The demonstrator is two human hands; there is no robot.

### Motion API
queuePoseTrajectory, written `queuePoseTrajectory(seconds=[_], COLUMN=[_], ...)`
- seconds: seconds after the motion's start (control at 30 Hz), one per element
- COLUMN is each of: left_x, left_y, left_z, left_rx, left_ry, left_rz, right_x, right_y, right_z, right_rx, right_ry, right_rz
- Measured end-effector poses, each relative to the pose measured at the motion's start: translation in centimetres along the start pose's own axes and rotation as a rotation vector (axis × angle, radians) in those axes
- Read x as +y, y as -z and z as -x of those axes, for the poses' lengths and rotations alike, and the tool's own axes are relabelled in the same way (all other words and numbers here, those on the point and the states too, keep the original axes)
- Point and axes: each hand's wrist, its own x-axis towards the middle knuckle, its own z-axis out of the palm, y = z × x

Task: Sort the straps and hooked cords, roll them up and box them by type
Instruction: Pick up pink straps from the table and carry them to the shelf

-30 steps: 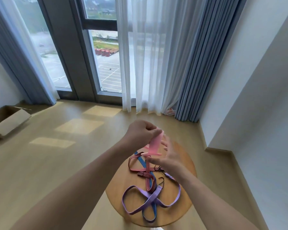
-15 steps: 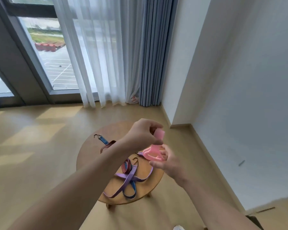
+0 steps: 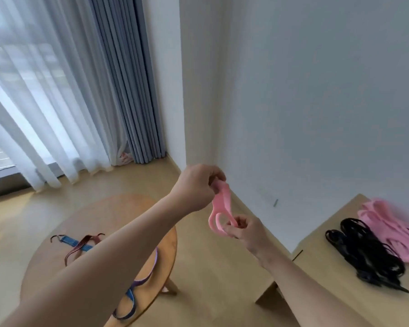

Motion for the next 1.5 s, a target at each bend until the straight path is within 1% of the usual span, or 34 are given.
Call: queuePoseTrajectory(seconds=[0.13,0.23,0.3,0.4,0.5,0.6,0.73,0.83,0.9,0.97,1.03,1.07,1.13,1.2,1.23,1.4,1.5], left_x=[3.2,5.8,7.9,11.3,15.2,18.9,23.0,25.8,27.4,28.4,28.3,28.0,26.3,24.0,22.8,15.9,10.9], left_y=[-4.2,-8.4,-11.9,-16.9,-22.1,-26.7,-32.0,-35.1,-36.6,-37.9,-38.4,-38.4,-38.2,-37.4,-37.0,-33.2,-29.7], left_z=[-4.5,-7.8,-9.9,-12.2,-14.6,-16.4,-18.6,-21.0,-22.3,-23.1,-22.9,-22.5,-21.4,-20.1,-19.4,-15.9,-13.4], left_rx=[0.032,-0.008,-0.068,-0.216,-0.347,-0.435,-0.537,-0.548,-0.544,-0.556,-0.554,-0.555,-0.567,-0.563,-0.550,-0.441,-0.356], left_ry=[0.060,0.102,0.136,0.197,0.187,0.167,0.174,0.158,0.113,0.030,-0.060,-0.093,-0.114,-0.121,-0.122,-0.010,0.067], left_rz=[-0.007,0.047,0.141,0.285,0.325,0.315,0.297,0.298,0.253,0.122,-0.045,-0.083,-0.090,-0.087,-0.081,-0.088,-0.103], right_x=[1.5,2.9,4.3,6.5,9.3,12.0,15.2,16.6,16.9,16.9,16.6,16.5,16.5,16.6,16.4,14.0,12.0], right_y=[8.3,14.3,18.3,23.4,28.8,33.3,38.4,42.1,44.2,45.9,46.2,45.9,44.5,42.3,41.2,34.5,29.8], right_z=[0.1,0.7,1.2,1.9,2.7,3.5,4.0,3.2,2.3,1.3,0.8,0.7,0.6,0.2,0.0,-2.8,-4.9], right_rx=[0.163,0.264,0.340,0.471,0.618,0.762,0.881,0.946,0.977,0.963,0.903,0.871,0.812,0.768,0.744,0.541,0.366], right_ry=[-0.003,-0.035,-0.064,-0.096,-0.153,-0.219,-0.315,-0.341,-0.345,-0.361,-0.398,-0.407,-0.373,-0.294,-0.254,-0.096,-0.022], right_rz=[-0.066,-0.119,-0.161,-0.234,-0.258,-0.302,-0.354,-0.325,-0.272,-0.195,-0.049,0.029,0.193,0.329,0.369,0.499,0.567])
